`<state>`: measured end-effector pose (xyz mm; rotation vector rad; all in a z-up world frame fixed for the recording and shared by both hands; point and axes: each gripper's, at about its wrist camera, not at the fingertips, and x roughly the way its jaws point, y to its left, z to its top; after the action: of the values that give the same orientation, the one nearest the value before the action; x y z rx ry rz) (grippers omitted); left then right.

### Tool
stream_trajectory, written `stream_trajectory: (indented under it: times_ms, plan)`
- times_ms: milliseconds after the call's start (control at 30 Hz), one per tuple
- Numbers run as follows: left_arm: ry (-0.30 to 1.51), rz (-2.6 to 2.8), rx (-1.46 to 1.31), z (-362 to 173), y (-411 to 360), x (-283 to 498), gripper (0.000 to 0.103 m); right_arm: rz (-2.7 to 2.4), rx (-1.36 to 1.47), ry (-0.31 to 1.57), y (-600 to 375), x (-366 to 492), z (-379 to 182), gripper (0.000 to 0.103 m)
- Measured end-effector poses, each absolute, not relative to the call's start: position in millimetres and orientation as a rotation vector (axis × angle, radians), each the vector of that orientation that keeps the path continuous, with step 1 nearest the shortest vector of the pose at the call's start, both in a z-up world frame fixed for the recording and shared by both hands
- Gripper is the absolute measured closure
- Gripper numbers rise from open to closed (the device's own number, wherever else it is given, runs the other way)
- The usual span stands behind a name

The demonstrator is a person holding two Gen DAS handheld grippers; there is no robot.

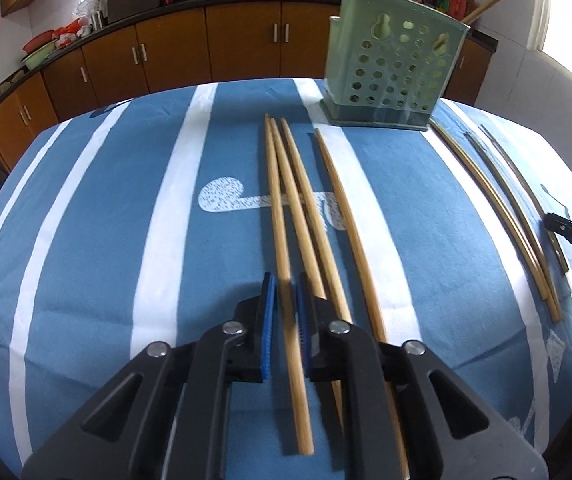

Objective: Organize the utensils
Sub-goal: 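Close the right tool on a chopstick while the left tool grasps another chopstick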

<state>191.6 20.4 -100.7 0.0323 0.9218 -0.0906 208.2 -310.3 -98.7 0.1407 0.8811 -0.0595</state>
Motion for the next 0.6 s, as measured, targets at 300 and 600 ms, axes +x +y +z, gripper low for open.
stream_trajectory:
  times_ms: [300, 600]
  plan:
    - [0.912, 0.005, -0.019, -99, 63, 226, 0.095, -0.056, 0.110, 0.863, -308, 211, -99, 0.095]
    - [0.890, -0.034, -0.034, -100, 70, 225, 0.093, -0.061, 0.112, 0.846, -308, 210, -101, 0.095]
